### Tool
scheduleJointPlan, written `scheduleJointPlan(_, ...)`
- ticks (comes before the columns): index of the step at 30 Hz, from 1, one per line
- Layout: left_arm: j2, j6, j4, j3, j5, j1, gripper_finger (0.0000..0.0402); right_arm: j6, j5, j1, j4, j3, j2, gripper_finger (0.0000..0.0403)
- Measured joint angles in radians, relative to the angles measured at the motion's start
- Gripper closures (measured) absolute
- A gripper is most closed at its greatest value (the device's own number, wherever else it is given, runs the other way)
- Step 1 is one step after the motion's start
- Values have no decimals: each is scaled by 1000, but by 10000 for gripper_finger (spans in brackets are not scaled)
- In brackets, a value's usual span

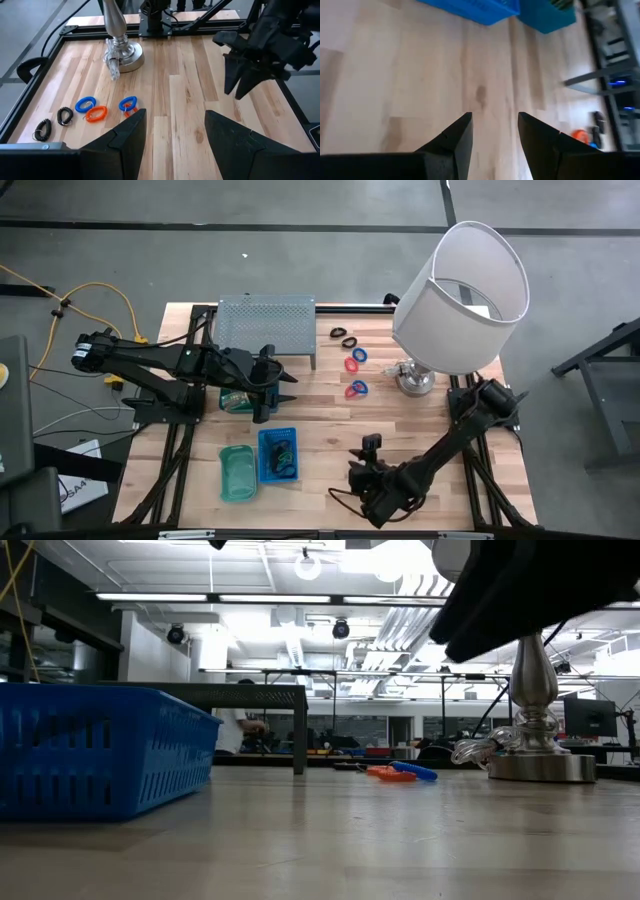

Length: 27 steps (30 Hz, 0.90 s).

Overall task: Pick & Place Office Desk Supplies
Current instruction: Put the bottom orange spring keychain into the green bin

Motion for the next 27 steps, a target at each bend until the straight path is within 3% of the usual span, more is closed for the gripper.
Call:
scheduleJointPlan(4, 0, 0, 0, 0, 0, 0, 208, 25, 69, -3, -26, 7, 49, 257)
scheduleJointPlan(14, 0, 0, 0, 0, 0, 0, 208, 52, 77, -58, -61, 8, 114, 257)
scheduleJointPlan(22, 0, 0, 0, 0, 0, 0, 208, 139, 75, -125, -136, 8, 135, 257)
scheduleJointPlan(27, 0, 0, 0, 0, 0, 0, 208, 238, 18, -189, -147, 8, 135, 257)
